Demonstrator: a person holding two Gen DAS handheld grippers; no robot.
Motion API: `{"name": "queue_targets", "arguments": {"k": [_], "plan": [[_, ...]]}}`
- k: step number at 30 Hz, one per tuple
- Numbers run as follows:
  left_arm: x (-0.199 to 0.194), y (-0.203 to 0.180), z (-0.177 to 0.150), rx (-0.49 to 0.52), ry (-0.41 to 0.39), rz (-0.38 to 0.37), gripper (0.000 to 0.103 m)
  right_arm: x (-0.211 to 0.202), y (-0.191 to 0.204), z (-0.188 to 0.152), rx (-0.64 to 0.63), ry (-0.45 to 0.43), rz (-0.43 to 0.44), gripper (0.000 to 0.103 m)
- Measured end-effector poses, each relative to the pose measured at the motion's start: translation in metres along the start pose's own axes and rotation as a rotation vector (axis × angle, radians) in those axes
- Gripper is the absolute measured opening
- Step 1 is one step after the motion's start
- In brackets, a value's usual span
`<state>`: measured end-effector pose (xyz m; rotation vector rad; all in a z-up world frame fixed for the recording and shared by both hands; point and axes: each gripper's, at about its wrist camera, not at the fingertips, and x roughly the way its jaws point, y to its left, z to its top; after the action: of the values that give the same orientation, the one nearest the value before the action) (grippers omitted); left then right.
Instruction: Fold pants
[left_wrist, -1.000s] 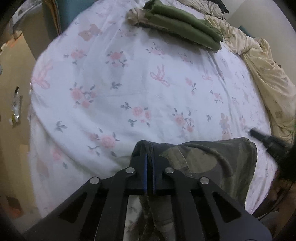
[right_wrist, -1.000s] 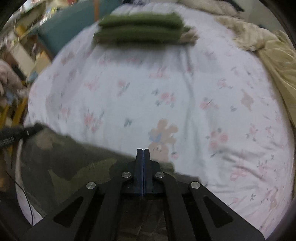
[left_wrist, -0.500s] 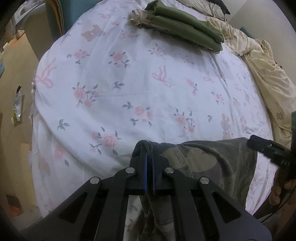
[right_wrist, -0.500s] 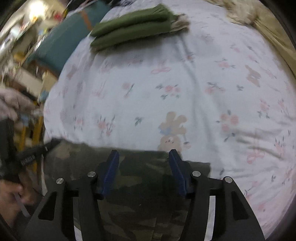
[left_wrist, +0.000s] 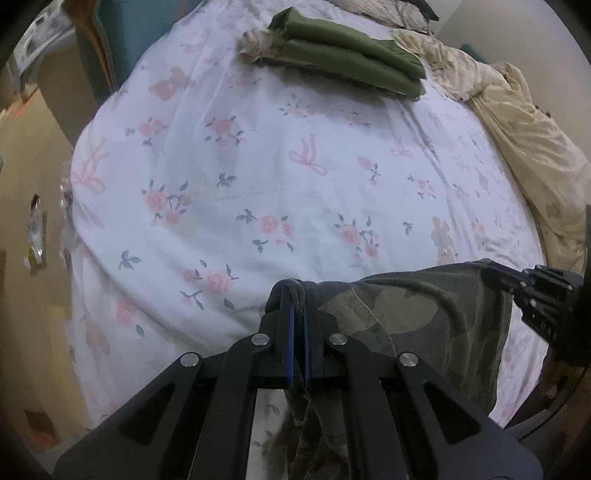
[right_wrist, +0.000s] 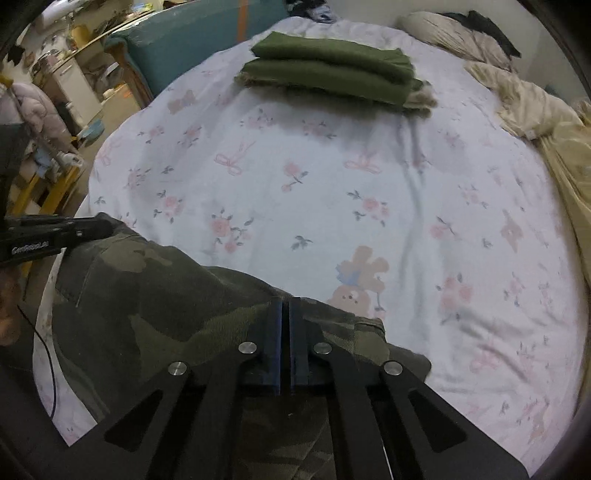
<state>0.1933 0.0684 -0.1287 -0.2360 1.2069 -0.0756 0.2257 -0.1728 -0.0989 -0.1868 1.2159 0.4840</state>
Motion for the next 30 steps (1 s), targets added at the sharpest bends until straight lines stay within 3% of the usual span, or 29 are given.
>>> {"name": "queue_targets", "arguments": {"k": [3,4,5,6,8,10,12,14,17,20,24,25,30], "plan": [[0.009,-0.001,0.001,0.003,0.01,0.045,0.002,0.015,-0.032,-0.001,0.193,0.066,-0.019,0.0],[0.011,0.004,0.002,-0.023,0.011,0.074,0.002,0.014,-0.043,-0.002,0.212,0.055,-0.162,0.0],[0.013,0.008,0.003,-0.045,0.018,0.068,0.002,0.015,-0.047,-0.002,0.211,0.065,-0.166,0.0],[0.014,0.01,0.003,-0.064,0.024,0.053,0.003,0.017,-0.055,-0.002,0.244,0.091,-0.115,0.0],[0.009,0.009,0.006,-0.068,-0.006,0.045,0.005,0.005,-0.054,0.002,0.261,0.032,-0.038,0.0],[0.006,0.007,0.007,-0.061,-0.027,0.044,0.015,-0.01,-0.028,0.013,0.199,-0.039,0.083,0.0],[0.004,0.008,0.006,-0.081,-0.025,0.04,0.025,-0.012,0.002,0.022,0.143,-0.048,0.18,0.0],[-0.003,0.007,0.002,-0.098,-0.043,0.045,0.025,-0.005,0.029,0.032,0.113,-0.032,0.274,0.0],[-0.001,-0.004,-0.001,-0.026,-0.039,0.053,0.025,0.024,0.065,0.041,0.099,0.047,0.381,0.0],[0.014,-0.006,-0.004,0.013,0.004,0.104,0.026,0.058,0.078,0.035,0.057,0.125,0.263,0.0],[0.023,0.004,-0.005,-0.024,0.031,0.083,0.028,0.061,0.042,0.032,0.141,0.131,0.202,0.0],[0.022,0.005,-0.004,-0.026,0.029,0.087,0.028,0.059,0.03,0.03,0.168,0.136,0.132,0.0],[0.019,0.003,-0.004,-0.02,0.019,0.083,0.033,0.054,-0.023,0.016,0.295,0.132,0.113,0.0]]}}
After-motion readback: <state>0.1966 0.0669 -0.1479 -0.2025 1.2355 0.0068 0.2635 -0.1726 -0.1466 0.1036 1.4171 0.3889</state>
